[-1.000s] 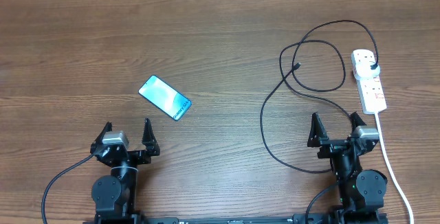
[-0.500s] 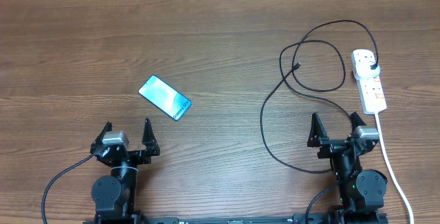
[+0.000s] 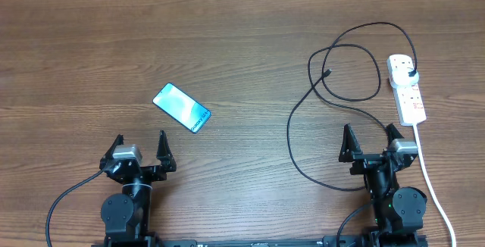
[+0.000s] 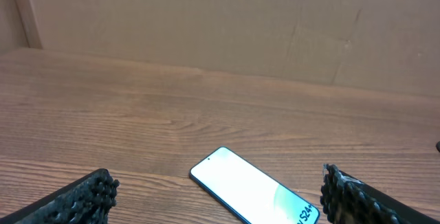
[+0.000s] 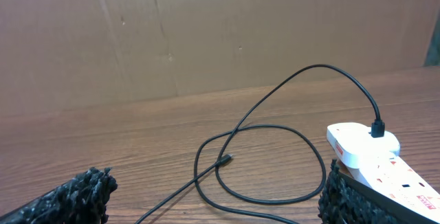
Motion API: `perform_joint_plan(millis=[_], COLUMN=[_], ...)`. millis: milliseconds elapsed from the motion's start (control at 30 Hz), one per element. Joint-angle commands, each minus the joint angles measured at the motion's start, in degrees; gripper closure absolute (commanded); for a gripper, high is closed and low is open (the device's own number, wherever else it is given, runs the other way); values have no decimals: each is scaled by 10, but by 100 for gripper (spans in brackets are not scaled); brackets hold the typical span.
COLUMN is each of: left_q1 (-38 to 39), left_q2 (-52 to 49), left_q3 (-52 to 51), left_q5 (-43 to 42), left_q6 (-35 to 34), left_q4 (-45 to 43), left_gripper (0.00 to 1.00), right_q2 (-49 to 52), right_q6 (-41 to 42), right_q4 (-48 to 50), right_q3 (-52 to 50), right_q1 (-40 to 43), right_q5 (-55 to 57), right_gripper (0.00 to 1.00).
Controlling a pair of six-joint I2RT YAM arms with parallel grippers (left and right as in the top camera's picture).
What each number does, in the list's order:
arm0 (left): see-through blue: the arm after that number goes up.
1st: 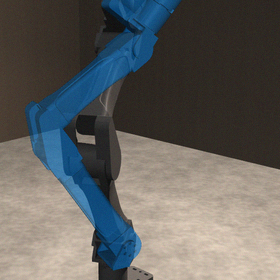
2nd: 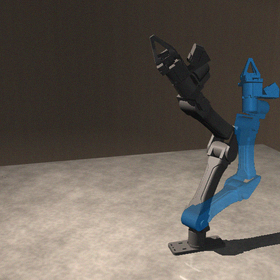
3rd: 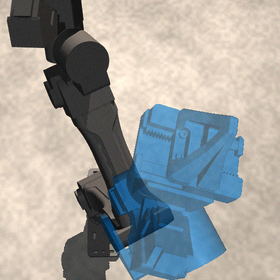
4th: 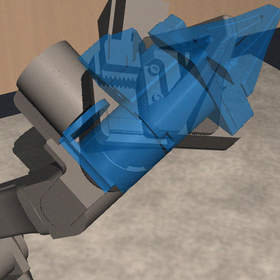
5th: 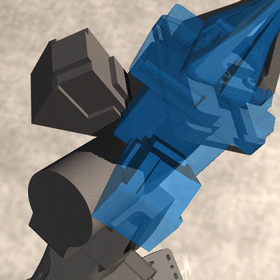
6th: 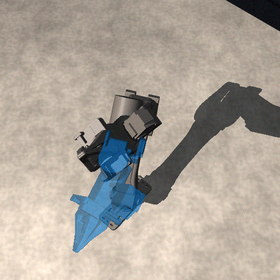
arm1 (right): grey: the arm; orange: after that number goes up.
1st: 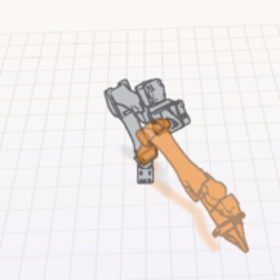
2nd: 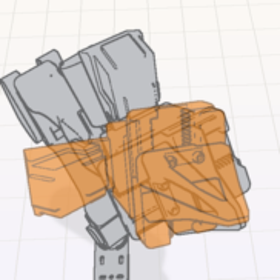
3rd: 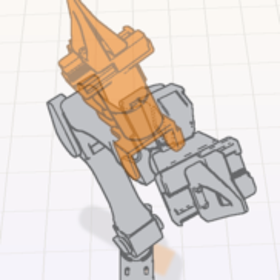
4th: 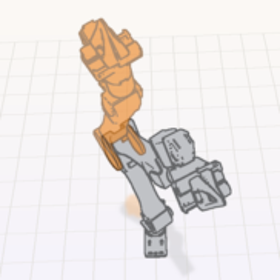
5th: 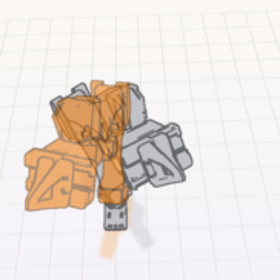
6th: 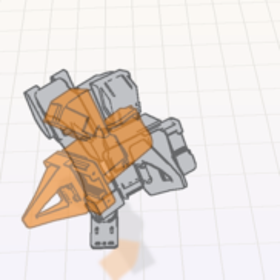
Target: Plug charger to phone and switch on socket
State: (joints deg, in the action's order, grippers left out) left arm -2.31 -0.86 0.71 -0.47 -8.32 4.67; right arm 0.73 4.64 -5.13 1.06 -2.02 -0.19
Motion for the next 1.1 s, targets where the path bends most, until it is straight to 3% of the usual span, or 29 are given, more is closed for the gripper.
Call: perform_joint_plan(millis=[0, 633, 800, 1067], left_q1=[-4, -3, -3, -3], left_q2=[6, 6, 6, 4], left_q3=[-4, -4, -1, 17], left_q5=[-4, -7, -82, -80], left_q6=[15, 15, 30, 29], left_q4=[-2, -3, -28, -14], left_gripper=[0, 1, 0, 0], right_q2=[-6, -6, -6, -6], right_q6=[-2, -2, -2, -2], right_q4=[3, 3, 3, 3], right_q3=[-6, -6, -6, -6], right_q1=[-5, -5, -5, -5], right_q5=[-3, -3, -3, -3], right_gripper=[0, 0, 0, 0])
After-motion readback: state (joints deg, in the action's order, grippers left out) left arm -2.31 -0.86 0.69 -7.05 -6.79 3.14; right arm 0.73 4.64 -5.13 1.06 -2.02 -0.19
